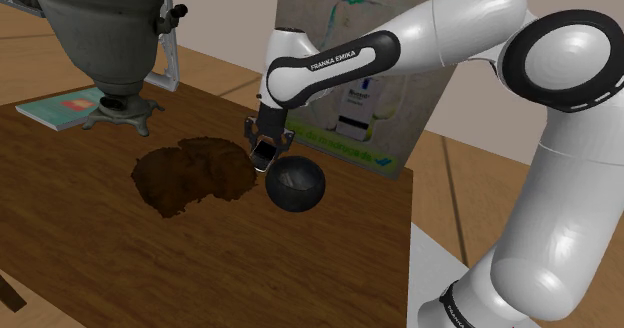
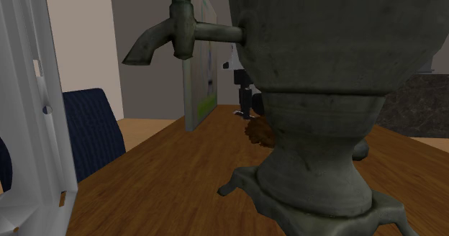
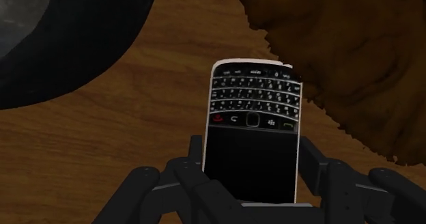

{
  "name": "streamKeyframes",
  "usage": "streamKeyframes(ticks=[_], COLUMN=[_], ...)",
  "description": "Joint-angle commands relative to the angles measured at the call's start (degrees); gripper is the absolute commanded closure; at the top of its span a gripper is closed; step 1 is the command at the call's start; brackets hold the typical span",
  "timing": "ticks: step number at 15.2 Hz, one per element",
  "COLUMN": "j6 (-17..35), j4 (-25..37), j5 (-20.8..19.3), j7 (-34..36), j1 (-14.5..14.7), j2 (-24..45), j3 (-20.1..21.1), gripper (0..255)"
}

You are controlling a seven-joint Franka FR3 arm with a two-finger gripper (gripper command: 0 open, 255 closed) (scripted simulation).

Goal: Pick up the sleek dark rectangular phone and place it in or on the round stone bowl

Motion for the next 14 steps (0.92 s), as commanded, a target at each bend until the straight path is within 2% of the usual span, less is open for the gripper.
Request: streamKeyframes(ticks=[1, 14], j6=[-1.26, -10.2], j4=[0.52, 5.88], j5=[0.31, 1.77], j7=[-0.17, -0.85], j1=[-0.11, -0.48], j2=[-0.77, -4.53], j3=[0.11, 0.58], gripper=[255, 255])
